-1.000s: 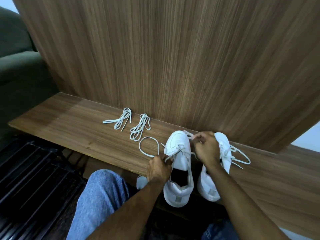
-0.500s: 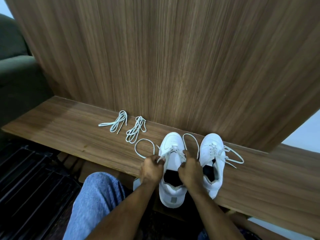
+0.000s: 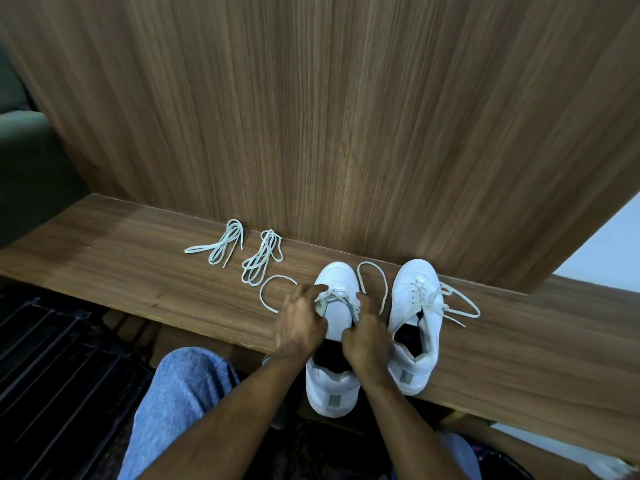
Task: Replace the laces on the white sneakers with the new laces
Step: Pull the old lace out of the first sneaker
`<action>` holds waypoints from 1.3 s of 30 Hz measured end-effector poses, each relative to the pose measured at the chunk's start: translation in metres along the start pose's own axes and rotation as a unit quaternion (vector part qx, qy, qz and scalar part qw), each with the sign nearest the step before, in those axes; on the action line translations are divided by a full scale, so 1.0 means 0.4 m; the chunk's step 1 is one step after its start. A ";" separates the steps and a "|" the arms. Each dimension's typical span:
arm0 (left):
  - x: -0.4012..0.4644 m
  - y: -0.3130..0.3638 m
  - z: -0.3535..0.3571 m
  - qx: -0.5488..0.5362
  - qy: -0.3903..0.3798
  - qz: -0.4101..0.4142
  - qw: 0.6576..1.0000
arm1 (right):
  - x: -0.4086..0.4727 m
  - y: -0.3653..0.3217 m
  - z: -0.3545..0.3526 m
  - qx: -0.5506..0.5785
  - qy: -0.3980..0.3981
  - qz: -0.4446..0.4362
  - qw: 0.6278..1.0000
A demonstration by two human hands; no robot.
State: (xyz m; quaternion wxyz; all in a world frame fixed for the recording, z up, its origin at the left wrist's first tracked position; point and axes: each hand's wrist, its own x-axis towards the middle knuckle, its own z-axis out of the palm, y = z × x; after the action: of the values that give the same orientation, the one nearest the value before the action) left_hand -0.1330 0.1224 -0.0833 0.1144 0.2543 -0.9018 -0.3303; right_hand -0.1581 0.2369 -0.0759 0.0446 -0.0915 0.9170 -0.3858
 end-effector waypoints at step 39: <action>0.039 0.038 0.017 0.162 -0.100 0.060 0.980 | 0.033 0.124 -0.206 -0.504 -0.130 -0.139 0.842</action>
State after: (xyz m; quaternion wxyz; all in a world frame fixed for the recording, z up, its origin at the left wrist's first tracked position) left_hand -0.1544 0.1276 -0.0780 0.0003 0.1801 -0.9638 -0.1964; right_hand -0.1901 0.3258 -0.0540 0.0571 -0.2778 0.9482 0.1432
